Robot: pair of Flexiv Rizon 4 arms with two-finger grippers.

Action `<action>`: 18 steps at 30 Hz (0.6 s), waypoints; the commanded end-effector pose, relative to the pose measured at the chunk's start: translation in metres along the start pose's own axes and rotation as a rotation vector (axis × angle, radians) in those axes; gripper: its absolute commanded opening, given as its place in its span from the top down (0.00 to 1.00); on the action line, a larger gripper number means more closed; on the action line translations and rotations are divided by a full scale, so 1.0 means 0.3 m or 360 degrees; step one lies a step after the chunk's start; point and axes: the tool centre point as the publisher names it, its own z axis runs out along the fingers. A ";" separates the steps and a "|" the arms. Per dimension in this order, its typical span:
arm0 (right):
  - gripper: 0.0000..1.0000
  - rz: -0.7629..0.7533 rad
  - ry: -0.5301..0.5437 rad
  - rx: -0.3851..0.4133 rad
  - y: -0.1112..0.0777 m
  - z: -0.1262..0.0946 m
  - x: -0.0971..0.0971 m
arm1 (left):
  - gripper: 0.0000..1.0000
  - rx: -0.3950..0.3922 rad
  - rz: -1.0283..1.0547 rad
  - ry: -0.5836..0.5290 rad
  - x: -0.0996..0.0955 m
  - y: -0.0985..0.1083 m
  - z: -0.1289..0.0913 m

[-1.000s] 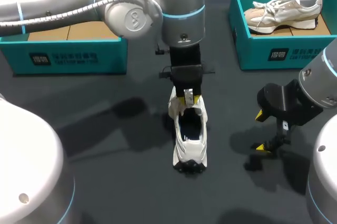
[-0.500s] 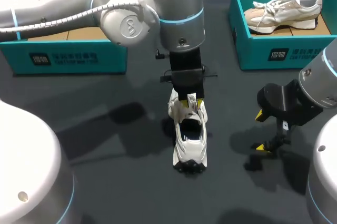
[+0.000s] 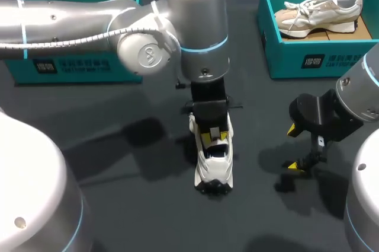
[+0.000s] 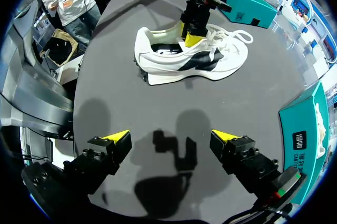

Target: Take the shoe out of the shoebox, open the shoe tongue, remove and reinsert the insole, then place the shoe into the shoebox

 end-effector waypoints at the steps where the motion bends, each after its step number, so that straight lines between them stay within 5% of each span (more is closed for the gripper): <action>1: 0.00 0.0000 -0.0006 0.0001 -0.002 -0.002 0.008 | 0.71 -0.0051 0.0018 -0.0059 0.018 -0.033 -0.056; 10: 0.00 0.0000 -0.0006 0.0001 -0.002 -0.002 0.008 | 0.65 -0.0143 -0.0049 -0.0068 0.000 -0.097 -0.212; 15: 0.00 0.0000 -0.0006 0.0001 -0.002 -0.002 0.008 | 0.55 -0.0045 -0.0273 -0.0043 0.004 -0.122 -0.265; 16: 0.00 0.0000 -0.0006 0.0001 -0.002 -0.002 0.008 | 0.51 -0.0049 -0.0327 -0.0048 0.005 -0.125 -0.271; 18: 0.00 0.0000 -0.0006 0.0001 -0.002 -0.002 0.008 | 0.27 -0.0029 -0.0419 -0.0037 0.010 -0.134 -0.286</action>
